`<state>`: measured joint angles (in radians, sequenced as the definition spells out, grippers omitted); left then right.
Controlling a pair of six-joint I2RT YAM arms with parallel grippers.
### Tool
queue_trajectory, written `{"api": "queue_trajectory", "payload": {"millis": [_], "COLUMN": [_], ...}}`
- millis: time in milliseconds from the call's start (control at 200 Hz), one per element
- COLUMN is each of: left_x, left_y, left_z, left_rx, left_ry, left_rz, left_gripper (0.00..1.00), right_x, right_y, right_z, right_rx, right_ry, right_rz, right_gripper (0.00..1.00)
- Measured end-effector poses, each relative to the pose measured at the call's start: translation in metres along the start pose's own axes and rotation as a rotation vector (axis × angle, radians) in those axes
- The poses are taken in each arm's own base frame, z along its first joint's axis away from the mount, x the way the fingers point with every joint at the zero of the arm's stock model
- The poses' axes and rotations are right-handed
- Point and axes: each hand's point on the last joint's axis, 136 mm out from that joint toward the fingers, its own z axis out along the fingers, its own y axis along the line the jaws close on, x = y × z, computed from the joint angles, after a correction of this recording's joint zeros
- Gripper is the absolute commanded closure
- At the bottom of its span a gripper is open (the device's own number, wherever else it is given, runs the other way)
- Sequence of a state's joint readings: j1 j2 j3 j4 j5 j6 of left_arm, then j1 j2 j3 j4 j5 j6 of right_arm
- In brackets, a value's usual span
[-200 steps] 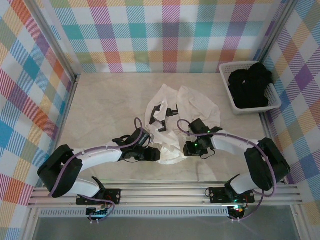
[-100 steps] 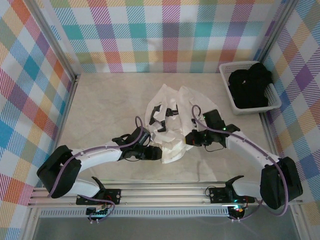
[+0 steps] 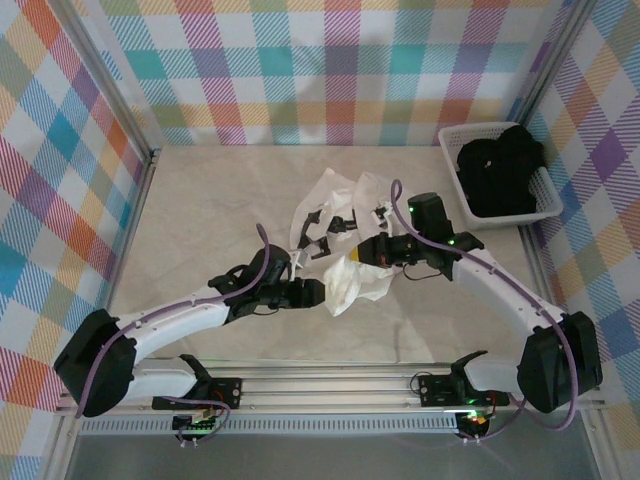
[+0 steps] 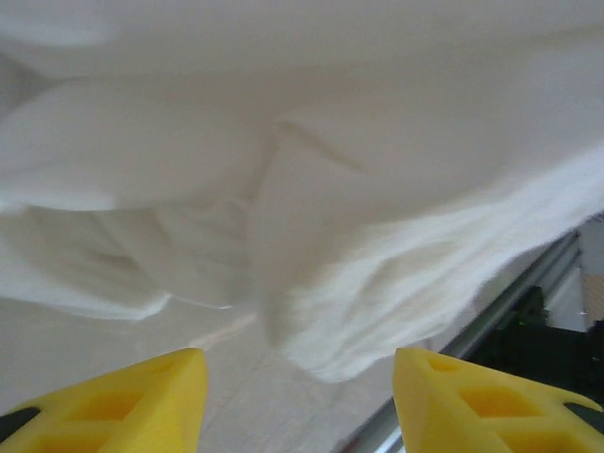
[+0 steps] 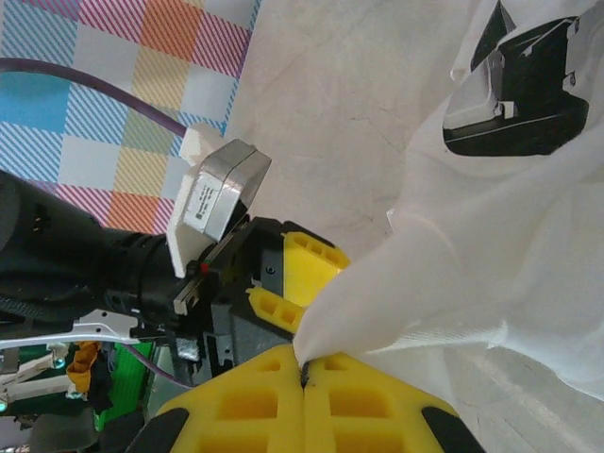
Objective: Fold the inside-out t-shirt
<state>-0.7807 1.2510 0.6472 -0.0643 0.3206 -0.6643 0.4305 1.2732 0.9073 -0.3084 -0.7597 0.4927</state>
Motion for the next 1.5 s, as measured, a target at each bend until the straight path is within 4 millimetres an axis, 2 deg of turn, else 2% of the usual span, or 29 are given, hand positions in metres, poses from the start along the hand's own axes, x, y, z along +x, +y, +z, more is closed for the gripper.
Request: {"api": "queue_trajectory", "payload": {"millis": [150,315,395,505,620,745,810,915,975,1030,1080,1225,1350,1445,1500], "left_x": [0.011,0.024,0.025,0.021,0.005,-0.027,-0.048,-0.086,-0.104,-0.117,-0.125,-0.125,-0.122,-0.116,-0.110], "left_y": [-0.011,-0.001,0.004,0.005,0.002,0.001,0.007,0.029,0.042,0.054,0.065,0.088,0.082,0.066,0.058], "left_z": [0.013,0.028,0.031,0.033,0.032,0.026,0.019,-0.001,-0.013,-0.023,-0.031,-0.041,-0.048,-0.047,-0.040], "left_rx": [0.038,0.000,-0.017,-0.033,-0.050,-0.073,-0.093,-0.134,-0.159,-0.179,-0.200,-0.286,-0.297,-0.292,-0.302], "left_ry": [0.041,0.090,0.091,0.076,0.023,-0.072,-0.131,-0.237,-0.292,-0.331,-0.361,-0.368,-0.368,-0.353,-0.325], "left_rz": [-0.013,-0.029,-0.031,-0.020,0.013,0.040,0.028,-0.028,-0.063,-0.089,-0.127,-0.145,-0.076,0.044,0.127], "left_gripper": [0.46,0.44,0.47,0.59,0.74,0.91,0.96,0.97,0.93,0.81,0.75,0.54,0.42,0.37,0.29], "right_x": [0.000,-0.002,-0.004,-0.012,-0.023,-0.045,-0.061,-0.090,-0.103,-0.114,-0.121,-0.131,-0.132,-0.136,-0.141], "right_y": [-0.002,-0.001,0.002,0.010,0.015,0.010,0.004,-0.010,-0.021,-0.032,-0.041,-0.068,-0.080,-0.078,-0.074], "right_z": [0.004,0.009,0.010,0.010,0.013,0.022,0.027,0.039,0.047,0.055,0.063,0.085,0.094,0.095,0.095], "right_rx": [-0.022,-0.064,-0.090,-0.130,-0.156,-0.147,-0.133,-0.103,-0.083,-0.065,-0.054,-0.038,-0.029,-0.031,-0.037], "right_ry": [-0.002,-0.006,-0.009,-0.025,-0.040,-0.055,-0.074,-0.109,-0.124,-0.134,-0.137,-0.128,-0.116,-0.116,-0.118], "right_rz": [0.021,0.051,0.063,0.066,0.075,0.107,0.123,0.154,0.175,0.197,0.212,0.266,0.289,0.285,0.273], "right_gripper": [1.00,1.00,1.00,1.00,1.00,1.00,1.00,0.96,0.95,0.93,0.92,0.91,0.91,0.89,0.89]}}
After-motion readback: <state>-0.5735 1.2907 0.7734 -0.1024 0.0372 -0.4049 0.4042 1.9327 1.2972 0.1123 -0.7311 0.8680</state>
